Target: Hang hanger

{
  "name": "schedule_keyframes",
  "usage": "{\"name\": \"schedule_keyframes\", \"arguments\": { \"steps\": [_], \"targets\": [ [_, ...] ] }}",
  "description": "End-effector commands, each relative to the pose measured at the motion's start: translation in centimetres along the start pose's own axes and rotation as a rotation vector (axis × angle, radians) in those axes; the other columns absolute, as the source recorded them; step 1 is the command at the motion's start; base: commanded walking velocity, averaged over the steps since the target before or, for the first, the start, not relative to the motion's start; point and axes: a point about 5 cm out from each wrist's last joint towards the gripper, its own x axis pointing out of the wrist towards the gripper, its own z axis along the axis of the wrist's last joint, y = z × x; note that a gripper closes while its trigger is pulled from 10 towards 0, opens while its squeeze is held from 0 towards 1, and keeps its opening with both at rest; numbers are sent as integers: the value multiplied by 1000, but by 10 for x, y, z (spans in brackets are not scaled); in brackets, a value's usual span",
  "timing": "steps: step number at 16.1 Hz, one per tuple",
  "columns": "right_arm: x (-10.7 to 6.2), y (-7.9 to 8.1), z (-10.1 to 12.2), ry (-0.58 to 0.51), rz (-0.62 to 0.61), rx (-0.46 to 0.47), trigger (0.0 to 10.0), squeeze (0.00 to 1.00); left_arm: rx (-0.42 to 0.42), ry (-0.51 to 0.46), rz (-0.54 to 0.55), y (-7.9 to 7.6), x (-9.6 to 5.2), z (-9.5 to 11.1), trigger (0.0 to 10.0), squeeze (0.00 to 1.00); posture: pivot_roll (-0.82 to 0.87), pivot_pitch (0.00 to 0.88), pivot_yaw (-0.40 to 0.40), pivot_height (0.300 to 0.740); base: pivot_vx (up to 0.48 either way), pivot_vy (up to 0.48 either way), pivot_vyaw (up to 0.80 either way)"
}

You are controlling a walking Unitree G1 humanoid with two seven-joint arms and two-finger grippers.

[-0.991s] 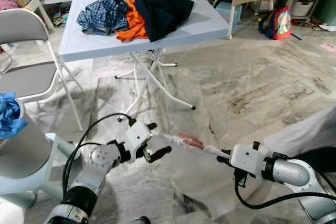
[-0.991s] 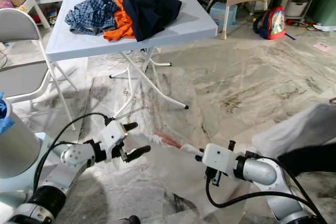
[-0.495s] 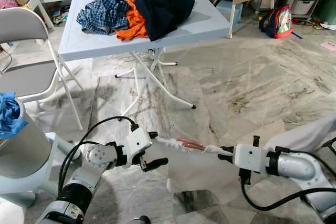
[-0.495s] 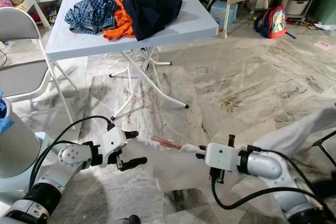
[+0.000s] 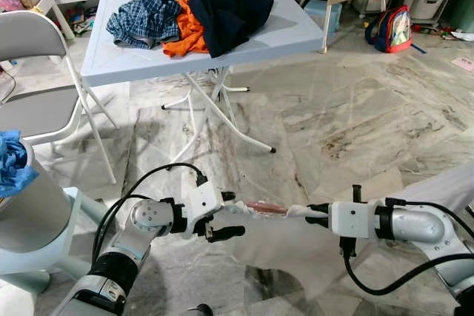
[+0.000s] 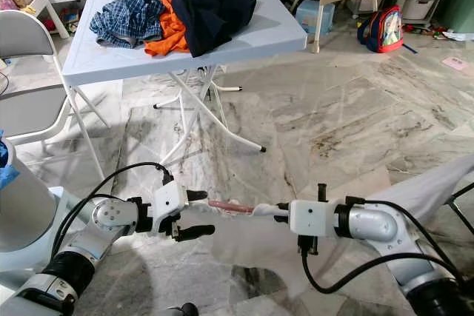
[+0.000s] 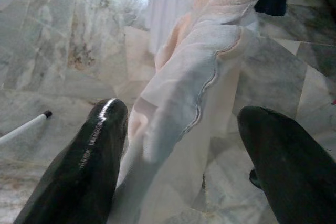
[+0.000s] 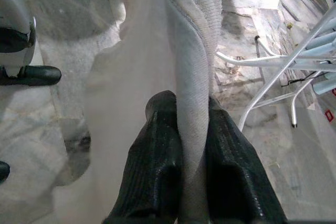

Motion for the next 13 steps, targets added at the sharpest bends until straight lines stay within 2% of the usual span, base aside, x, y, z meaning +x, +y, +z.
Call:
{"name": "schedule_keyframes", "arguments": {
  "steps": [1, 13],
  "targets": [
    [3, -4, 5, -21, 3, -34, 10000, 0, 17, 17, -24, 0, 0, -1, 0, 0, -13, 133, 66, 740, 0, 0, 0],
    [6, -8, -1, -7, -42, -55, 10000, 0, -2, 27, -77, -6, -2, -6, 0, 0, -15, 134, 65, 740, 0, 0, 0]
  ]
}}
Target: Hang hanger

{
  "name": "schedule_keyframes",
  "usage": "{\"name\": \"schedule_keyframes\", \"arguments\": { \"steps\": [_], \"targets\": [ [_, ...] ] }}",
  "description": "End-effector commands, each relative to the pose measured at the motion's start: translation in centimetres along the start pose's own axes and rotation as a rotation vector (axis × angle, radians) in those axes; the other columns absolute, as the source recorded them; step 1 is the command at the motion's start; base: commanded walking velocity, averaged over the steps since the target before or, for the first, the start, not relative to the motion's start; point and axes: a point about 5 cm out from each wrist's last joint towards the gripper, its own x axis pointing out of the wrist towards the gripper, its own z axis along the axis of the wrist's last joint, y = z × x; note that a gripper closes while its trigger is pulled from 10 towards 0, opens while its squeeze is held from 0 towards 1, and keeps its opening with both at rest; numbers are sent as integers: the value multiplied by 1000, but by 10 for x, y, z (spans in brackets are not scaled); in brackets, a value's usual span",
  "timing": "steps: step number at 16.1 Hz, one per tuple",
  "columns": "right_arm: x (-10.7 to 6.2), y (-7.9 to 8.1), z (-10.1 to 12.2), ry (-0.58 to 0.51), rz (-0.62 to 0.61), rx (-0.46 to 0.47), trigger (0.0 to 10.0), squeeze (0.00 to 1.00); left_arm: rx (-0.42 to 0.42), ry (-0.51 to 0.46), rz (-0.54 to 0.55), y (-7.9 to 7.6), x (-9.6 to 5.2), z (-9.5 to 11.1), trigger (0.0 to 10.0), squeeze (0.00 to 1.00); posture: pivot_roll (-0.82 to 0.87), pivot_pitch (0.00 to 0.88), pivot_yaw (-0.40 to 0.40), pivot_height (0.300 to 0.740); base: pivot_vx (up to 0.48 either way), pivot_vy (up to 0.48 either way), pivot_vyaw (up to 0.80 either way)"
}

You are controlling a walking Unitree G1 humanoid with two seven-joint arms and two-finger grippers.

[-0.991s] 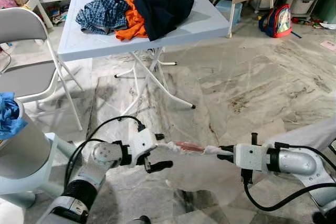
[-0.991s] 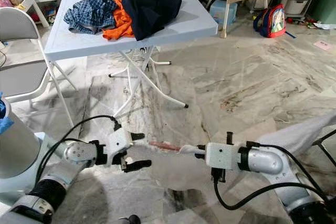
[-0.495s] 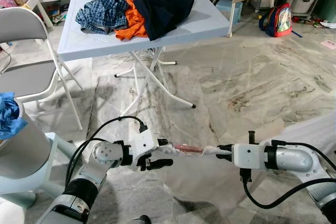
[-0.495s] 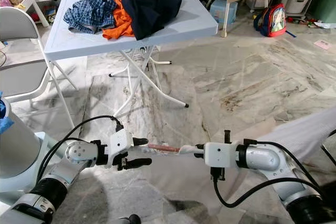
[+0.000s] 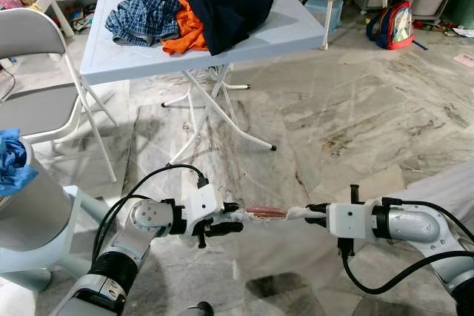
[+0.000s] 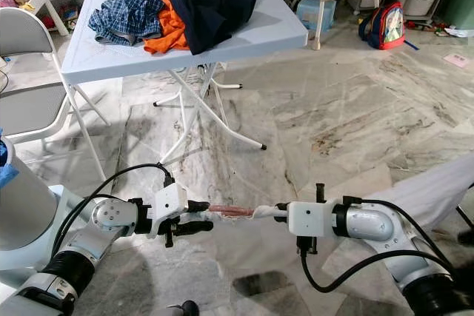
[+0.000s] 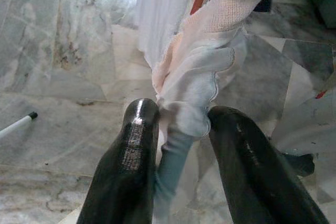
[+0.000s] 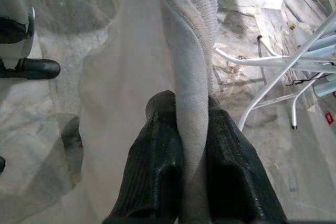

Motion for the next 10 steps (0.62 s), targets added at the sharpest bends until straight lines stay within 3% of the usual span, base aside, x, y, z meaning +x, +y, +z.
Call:
{"name": "schedule_keyframes", "arguments": {
  "steps": [1, 8, 9, 10],
  "targets": [
    [1, -9, 4, -20, -46, -19, 10000, 0, -7, 25, -33, -5, -1, -6, 0, 0, -16, 135, 66, 740, 0, 0, 0],
    [3, -13, 5, -27, -76, -25, 10000, 0, -15, 44, -73, -12, 1, -10, 0, 0, -14, 138, 67, 740, 0, 0, 0],
    [3, -13, 5, -27, -75, -26, 10000, 0, -17, 52, -63, -12, 1, -12, 4549, 0, -14, 138, 67, 740, 0, 0, 0],
    [3, -13, 5, -27, -75, -26, 10000, 0, -21, 53, -53, -12, 1, -12, 10000, 694, -14, 138, 67, 740, 0, 0, 0]
  ]
}}
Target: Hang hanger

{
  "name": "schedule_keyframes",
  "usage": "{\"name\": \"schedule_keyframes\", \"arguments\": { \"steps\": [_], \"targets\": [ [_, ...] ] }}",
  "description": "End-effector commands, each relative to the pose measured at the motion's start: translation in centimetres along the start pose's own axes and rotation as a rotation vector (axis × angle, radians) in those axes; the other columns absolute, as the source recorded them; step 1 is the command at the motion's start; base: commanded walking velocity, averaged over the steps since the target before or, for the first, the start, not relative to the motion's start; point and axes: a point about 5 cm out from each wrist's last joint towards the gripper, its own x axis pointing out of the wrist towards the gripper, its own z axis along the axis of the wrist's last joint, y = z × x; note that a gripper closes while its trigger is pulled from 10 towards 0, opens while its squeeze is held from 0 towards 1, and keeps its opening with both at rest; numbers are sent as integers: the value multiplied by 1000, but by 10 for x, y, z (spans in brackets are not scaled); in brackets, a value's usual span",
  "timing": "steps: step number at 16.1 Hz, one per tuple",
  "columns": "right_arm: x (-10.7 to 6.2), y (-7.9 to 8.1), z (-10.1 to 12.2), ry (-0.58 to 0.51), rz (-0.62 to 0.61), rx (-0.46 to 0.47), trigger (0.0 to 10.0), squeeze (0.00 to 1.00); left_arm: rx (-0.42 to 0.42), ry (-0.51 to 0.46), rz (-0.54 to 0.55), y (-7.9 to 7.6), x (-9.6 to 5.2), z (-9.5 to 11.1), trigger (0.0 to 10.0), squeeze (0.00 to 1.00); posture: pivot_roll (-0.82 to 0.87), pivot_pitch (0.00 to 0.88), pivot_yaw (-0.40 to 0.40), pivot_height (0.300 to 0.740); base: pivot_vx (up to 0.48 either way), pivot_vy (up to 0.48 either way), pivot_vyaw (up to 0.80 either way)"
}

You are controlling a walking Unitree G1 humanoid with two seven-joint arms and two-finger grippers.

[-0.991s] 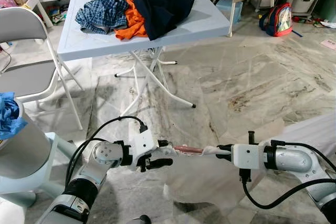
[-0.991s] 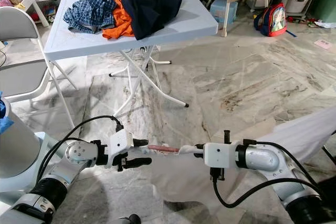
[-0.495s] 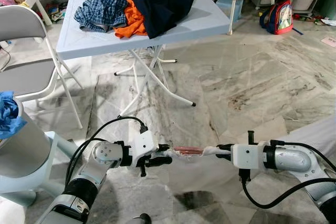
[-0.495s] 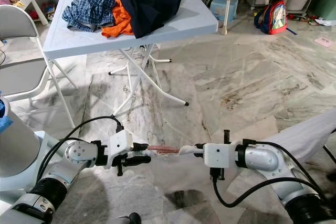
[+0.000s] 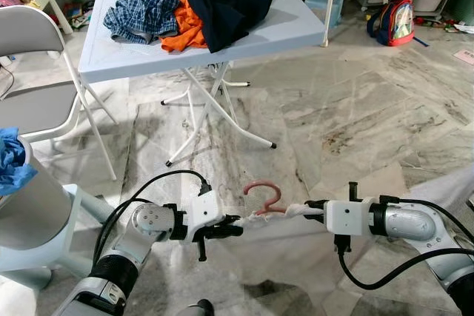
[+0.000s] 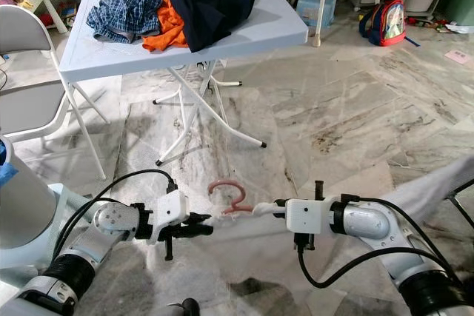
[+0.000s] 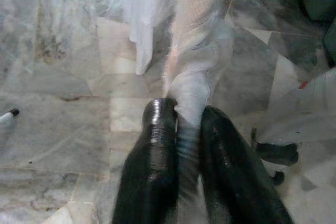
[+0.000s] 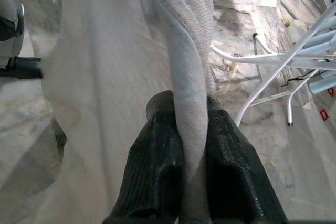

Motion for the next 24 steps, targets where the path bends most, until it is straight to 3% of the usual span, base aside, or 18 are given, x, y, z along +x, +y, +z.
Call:
{"name": "schedule_keyframes", "arguments": {
  "steps": [1, 10, 11, 12, 13, 24],
  "targets": [
    [-1, -10, 6, -32, -48, -19, 10000, 0, -24, 27, 7, -3, -1, -7, 10000, 1000, -14, 139, 67, 740, 0, 0, 0],
    [-2, -11, 6, -31, -47, -27, 10000, 0, -37, 66, 12, -2, -1, -12, 10000, 1000, -22, 137, 63, 740, 0, 0, 0],
    [-2, -11, 6, -34, -47, -28, 10000, 0, -37, 63, 9, -3, 0, -13, 10000, 0, -24, 136, 64, 740, 0, 0, 0],
    [-2, -11, 6, -35, -47, -28, 10000, 0, -39, 60, 11, -3, 0, -13, 3098, 0, -25, 136, 64, 740, 0, 0, 0],
    [-2, -10, 6, -34, -47, -28, 10000, 0, -62, 48, -2, -4, 1, -13, 0, 0, -25, 138, 63, 740, 0, 0, 0],
    [3, -5, 6, -39, -46, -18, 10000, 0, -56, 38, 3, -2, 0, -11, 0, 0, -1, 137, 72, 740, 0, 0, 0]
  ]
}}
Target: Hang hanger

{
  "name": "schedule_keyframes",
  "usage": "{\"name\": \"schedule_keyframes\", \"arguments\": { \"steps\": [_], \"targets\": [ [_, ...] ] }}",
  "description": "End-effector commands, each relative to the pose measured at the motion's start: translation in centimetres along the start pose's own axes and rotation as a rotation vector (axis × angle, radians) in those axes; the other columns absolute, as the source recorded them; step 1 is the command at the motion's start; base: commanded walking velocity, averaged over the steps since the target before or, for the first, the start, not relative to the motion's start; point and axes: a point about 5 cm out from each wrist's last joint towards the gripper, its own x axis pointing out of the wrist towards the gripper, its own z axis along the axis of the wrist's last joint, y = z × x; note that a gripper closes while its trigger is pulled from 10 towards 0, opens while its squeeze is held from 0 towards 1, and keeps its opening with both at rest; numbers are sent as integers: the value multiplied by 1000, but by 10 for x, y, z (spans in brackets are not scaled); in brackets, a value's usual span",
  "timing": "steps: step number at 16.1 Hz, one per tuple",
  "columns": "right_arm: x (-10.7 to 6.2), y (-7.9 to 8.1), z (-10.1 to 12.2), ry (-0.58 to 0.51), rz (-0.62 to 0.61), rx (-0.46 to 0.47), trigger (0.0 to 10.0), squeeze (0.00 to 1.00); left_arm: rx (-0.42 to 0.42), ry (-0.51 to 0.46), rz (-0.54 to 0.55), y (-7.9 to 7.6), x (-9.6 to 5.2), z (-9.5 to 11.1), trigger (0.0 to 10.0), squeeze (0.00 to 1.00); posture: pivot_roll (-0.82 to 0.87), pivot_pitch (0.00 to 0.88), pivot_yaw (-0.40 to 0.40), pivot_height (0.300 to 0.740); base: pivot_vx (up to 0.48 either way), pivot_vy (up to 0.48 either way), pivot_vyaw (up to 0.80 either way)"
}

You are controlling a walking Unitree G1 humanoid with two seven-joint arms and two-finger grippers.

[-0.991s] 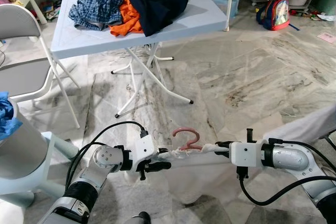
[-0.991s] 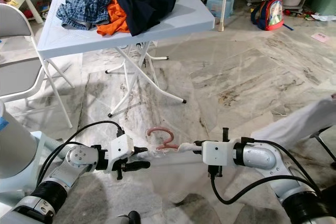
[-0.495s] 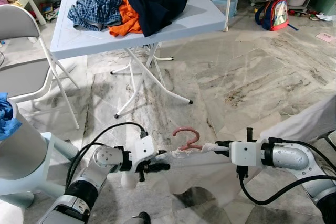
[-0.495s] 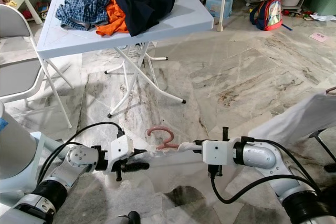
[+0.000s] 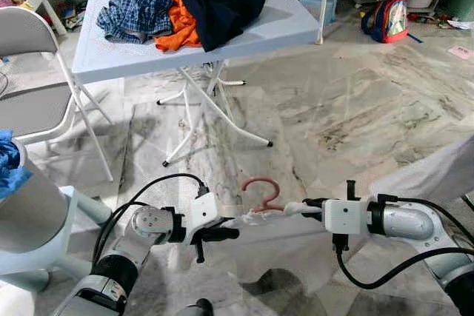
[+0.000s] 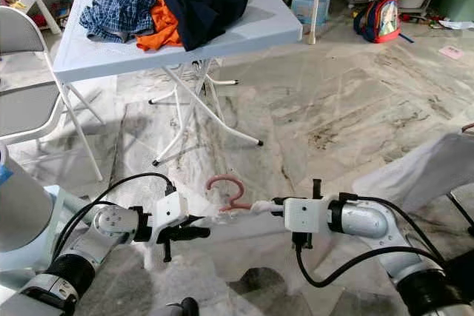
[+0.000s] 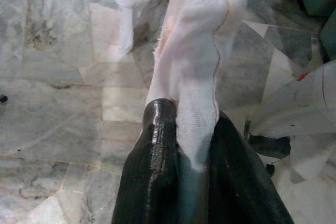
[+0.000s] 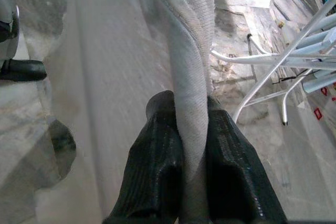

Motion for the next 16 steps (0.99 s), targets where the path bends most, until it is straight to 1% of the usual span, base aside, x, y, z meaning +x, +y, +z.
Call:
{"name": "schedule_keyframes", "arguments": {
  "steps": [1, 4, 7, 10, 11, 12, 13, 14, 16],
  "targets": [
    [1, -3, 3, -21, -23, -11, 10000, 0, -9, -1, 11, 0, 0, -1, 0, 0, -1, 135, 69, 740, 0, 0, 0],
    [0, -9, 1, -5, -39, -29, 10000, 0, -11, -1, 23, 0, -1, -2, 0, 0, 4, 135, 64, 740, 0, 0, 0],
    [0, -12, 0, 3, -62, -31, 10000, 0, -11, -12, 41, 2, -3, -2, 0, 0, 2, 133, 58, 740, 0, 0, 0],
    [0, -15, -1, 4, -91, -31, 10000, 0, 1, -23, 70, 5, -2, 1, 0, 0, -10, 130, 51, 740, 0, 0, 0],
    [0, -16, -1, 2, -106, -27, 10000, 0, 9, -34, 97, 6, -1, 3, 0, 0, -18, 129, 48, 740, 0, 0, 0],
    [0, -17, -1, 1, -125, -17, 10000, 376, 24, -37, 128, 8, 0, 4, 0, 0, -24, 126, 50, 740, 0, 0, 0],
    [0, -18, -1, 2, -133, -16, 10000, 973, 24, -34, 129, 8, 0, 4, 0, 0, -25, 125, 51, 740, 0, 0, 0],
    [-1, -18, -1, 2, -134, -1, 10000, 1000, 30, -26, 142, 9, 0, 3, 0, 0, -27, 124, 55, 740, 0, 0, 0],
    [-3, -19, -4, 15, -146, -5, 10000, 1000, 39, -8, 163, 12, -2, 3, 0, 0, -28, 124, 61, 740, 0, 0, 0]
  ]
}}
